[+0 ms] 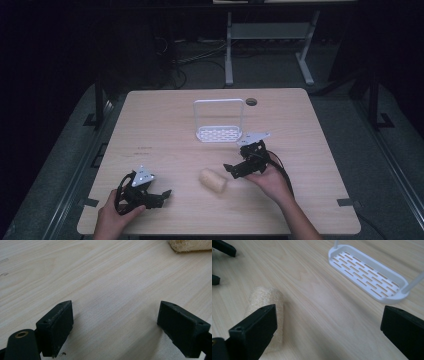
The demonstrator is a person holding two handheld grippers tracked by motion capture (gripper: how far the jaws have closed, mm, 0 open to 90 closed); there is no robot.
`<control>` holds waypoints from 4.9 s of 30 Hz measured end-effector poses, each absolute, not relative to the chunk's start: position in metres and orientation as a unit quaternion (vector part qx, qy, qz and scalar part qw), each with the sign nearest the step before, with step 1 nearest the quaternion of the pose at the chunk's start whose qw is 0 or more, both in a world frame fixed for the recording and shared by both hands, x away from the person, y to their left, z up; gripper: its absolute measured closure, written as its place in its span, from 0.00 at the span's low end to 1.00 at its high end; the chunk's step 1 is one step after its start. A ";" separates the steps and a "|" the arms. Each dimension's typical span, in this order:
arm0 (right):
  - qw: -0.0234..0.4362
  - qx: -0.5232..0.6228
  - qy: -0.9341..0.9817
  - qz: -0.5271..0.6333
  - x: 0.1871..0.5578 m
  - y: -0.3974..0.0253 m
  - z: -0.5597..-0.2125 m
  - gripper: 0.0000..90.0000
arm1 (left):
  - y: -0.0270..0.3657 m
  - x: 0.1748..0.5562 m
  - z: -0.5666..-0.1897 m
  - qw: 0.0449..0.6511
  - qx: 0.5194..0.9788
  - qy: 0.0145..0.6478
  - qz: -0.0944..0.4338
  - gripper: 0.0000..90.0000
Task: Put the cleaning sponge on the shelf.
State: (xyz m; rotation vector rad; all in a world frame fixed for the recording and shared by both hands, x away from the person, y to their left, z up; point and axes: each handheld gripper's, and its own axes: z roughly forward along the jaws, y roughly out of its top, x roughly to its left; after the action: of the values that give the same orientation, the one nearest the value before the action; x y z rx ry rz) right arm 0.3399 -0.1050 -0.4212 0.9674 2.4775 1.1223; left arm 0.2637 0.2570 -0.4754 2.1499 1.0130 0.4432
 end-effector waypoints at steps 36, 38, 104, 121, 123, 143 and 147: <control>0.077 0.273 0.883 0.374 0.320 -0.051 -0.432 0.01 | 0.257 0.264 -0.475 0.354 0.832 0.391 0.172 0.14; 0.074 0.272 0.886 0.369 0.319 -0.048 -0.434 0.01 | 0.257 0.264 -0.475 0.354 0.832 0.391 0.172 0.14; 0.048 0.245 0.911 0.328 0.314 -0.037 -0.457 0.45 | 0.257 0.264 -0.475 0.354 0.832 0.391 0.172 0.14; 0.058 0.248 0.908 0.332 0.316 -0.045 -0.451 0.45 | 0.257 0.264 -0.475 0.354 0.832 0.391 0.172 0.14; 0.058 0.250 0.907 0.333 0.316 -0.046 -0.451 0.45 | 0.257 0.264 -0.475 0.354 0.832 0.391 0.172 0.14; 0.078 0.269 0.897 0.341 0.324 -0.059 -0.441 0.45 | 0.257 0.264 -0.475 0.354 0.832 0.391 0.172 0.14; 0.083 0.275 0.894 0.344 0.327 -0.062 -0.439 0.45 | 0.257 0.264 -0.475 0.354 0.832 0.391 0.172 0.14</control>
State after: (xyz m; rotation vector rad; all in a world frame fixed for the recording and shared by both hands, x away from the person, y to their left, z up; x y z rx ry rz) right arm 0.3270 -0.0617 -0.4393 0.8208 2.6690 1.0254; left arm 0.2638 0.2570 -0.4754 2.1497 1.0116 0.4447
